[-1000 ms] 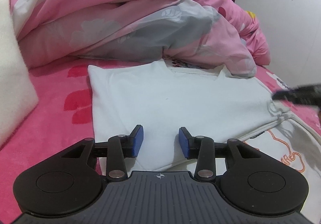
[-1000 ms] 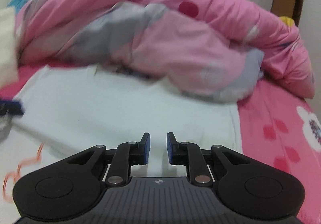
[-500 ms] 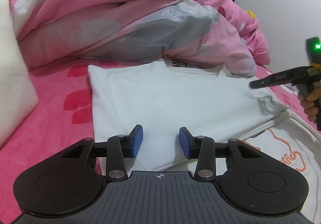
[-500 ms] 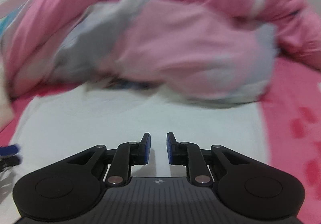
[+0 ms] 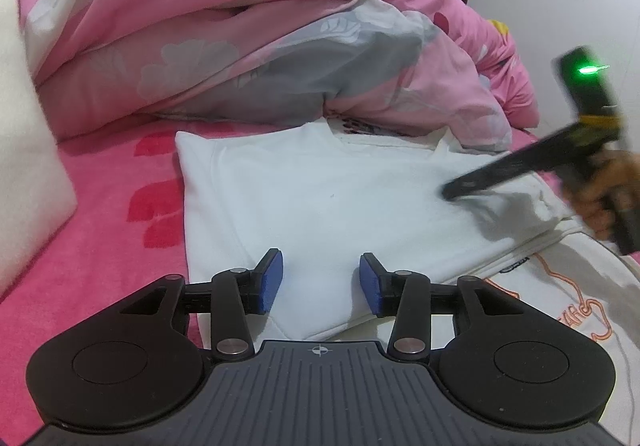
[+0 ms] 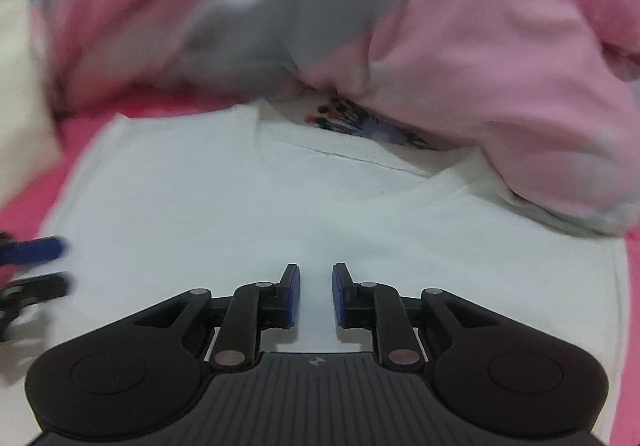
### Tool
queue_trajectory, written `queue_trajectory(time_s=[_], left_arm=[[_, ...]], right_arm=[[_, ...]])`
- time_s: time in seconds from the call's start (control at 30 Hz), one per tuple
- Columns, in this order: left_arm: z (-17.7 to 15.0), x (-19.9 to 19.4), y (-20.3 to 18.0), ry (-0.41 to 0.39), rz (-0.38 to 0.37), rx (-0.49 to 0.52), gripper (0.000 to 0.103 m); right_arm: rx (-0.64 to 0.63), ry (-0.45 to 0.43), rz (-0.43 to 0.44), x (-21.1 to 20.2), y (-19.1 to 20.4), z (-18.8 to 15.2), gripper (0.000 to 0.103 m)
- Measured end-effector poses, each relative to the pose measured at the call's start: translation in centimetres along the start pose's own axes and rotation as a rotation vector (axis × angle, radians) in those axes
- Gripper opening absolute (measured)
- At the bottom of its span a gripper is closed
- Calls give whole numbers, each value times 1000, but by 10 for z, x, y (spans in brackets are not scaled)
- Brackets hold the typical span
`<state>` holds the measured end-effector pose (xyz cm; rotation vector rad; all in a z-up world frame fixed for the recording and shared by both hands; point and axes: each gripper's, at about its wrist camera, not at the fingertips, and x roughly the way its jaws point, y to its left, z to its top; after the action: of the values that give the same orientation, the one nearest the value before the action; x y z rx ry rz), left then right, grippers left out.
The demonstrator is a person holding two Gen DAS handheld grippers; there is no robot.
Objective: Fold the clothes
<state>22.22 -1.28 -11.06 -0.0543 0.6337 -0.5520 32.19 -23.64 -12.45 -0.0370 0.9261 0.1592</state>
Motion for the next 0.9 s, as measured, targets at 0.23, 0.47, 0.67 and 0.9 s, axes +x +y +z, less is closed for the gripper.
queue_trajectory(time_s=[0.23,0.47,0.67,0.9], left_arm=[[0,-4,3,-19,8,-19,60],[0,-2,-3,-10,18,12,67],[0,-1,-2,-6,17,11,67],[-2,1,-9,2,51,53,68]], right_arm=[[44,-80,30,-21,12,26,19],[-86,29,92,23,49,27,25],[98,-105,25,18,36,45,27],[-68,38,216,38,85,49,26]])
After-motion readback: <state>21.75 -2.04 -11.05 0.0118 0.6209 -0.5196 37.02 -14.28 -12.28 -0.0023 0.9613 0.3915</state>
